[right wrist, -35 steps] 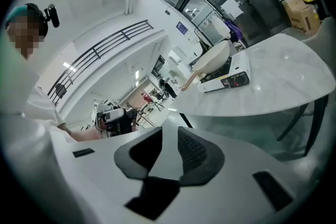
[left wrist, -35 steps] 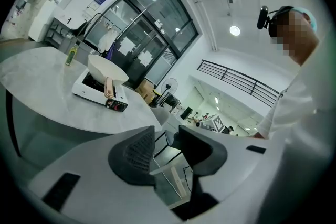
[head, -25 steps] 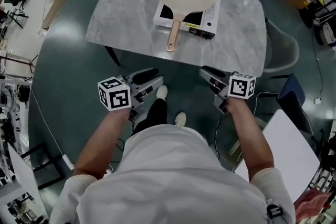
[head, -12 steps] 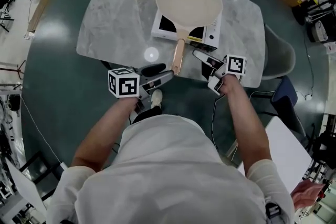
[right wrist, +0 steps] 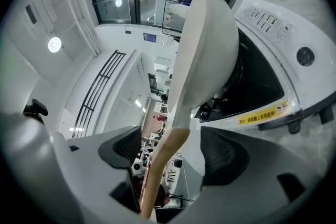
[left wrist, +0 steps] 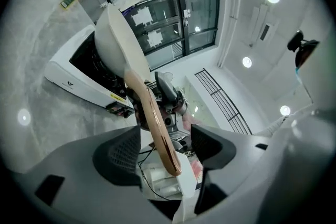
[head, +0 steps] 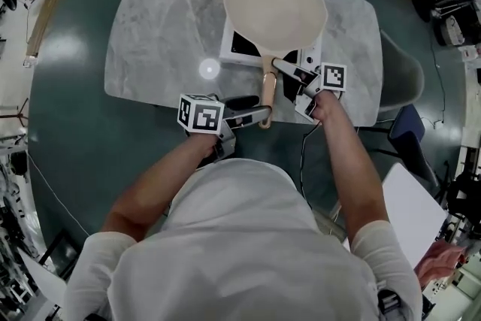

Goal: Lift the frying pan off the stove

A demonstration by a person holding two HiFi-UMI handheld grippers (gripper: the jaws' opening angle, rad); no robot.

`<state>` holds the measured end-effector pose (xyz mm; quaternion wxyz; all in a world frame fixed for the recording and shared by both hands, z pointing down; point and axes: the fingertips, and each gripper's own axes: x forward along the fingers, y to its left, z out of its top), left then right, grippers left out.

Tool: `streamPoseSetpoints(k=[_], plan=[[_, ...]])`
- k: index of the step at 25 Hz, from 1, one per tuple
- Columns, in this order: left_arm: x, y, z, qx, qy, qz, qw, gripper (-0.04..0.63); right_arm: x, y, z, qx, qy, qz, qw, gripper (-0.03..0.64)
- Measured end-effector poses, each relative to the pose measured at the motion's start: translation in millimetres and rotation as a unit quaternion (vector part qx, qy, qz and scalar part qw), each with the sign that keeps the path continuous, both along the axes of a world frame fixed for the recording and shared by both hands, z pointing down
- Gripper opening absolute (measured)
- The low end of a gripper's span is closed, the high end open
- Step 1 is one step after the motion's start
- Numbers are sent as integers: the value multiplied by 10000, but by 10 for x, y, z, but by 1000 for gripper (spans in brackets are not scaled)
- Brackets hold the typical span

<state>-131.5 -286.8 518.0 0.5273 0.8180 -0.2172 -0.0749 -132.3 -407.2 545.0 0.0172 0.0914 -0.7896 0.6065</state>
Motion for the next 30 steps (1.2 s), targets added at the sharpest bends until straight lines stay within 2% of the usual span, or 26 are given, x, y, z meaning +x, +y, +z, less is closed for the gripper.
streamPoseSetpoints(k=[7,14,16,18,20,26,30], plan=[[136,-104,44,-299,482,413,9975,288,-350,-108,74,-123,8,-274,9995,351],[413,-118,54,-561,905,763,9914,288,-532,-79,94,-238,-50,-471,9986,288],[456,-151,54,-557,925,776,9911,279,-551,-86,93,-231,-57,-464,9986,257],[493,-173,39,-528,941,807,9909,218,-577,-96,92,-226,-85,-448,9987,225],[535,-178,34,-575,993,871,9896,193,-589,-92,76,-248,-115,-454,9986,176],[536,-157,14,-508,859,948,9905,120,-574,-87,58,-312,-52,-398,9987,170],[517,-147,-27,-492,805,1001,9905,117,-585,-87,28,-312,-73,-374,9988,169]])
